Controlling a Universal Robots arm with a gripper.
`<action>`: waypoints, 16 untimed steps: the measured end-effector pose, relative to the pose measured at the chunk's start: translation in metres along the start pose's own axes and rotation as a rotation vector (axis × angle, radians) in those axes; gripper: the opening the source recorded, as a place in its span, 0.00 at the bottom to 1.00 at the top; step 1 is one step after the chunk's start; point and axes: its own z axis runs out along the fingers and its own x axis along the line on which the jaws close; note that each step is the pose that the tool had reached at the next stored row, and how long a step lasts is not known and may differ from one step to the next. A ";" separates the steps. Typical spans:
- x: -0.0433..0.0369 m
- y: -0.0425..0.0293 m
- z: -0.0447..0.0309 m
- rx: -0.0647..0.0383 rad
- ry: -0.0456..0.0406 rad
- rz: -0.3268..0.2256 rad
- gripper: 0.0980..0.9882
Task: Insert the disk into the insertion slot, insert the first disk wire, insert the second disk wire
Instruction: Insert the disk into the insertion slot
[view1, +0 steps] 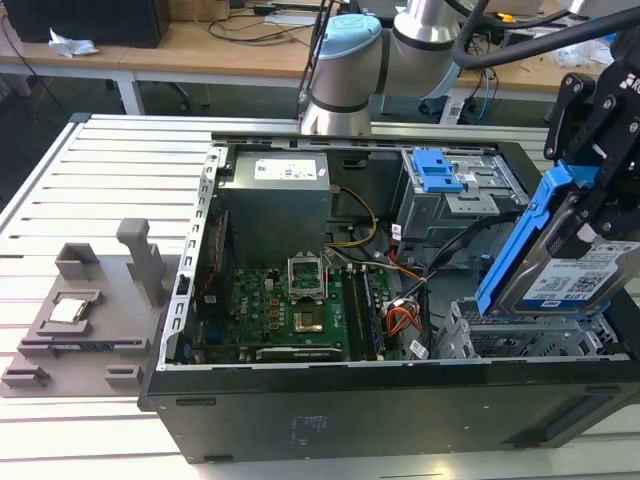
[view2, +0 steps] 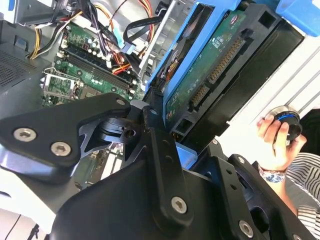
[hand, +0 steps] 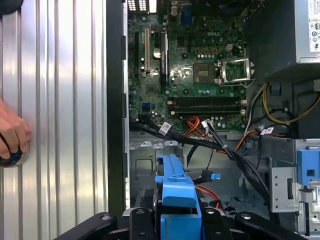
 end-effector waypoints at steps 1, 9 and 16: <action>-0.0021 0.0010 0.0023 0.000 0.0000 0.000 0.30; -0.0070 0.0038 0.0117 0.000 -0.0002 0.000 0.30; -0.0073 0.0039 0.0245 0.000 0.0000 0.000 0.30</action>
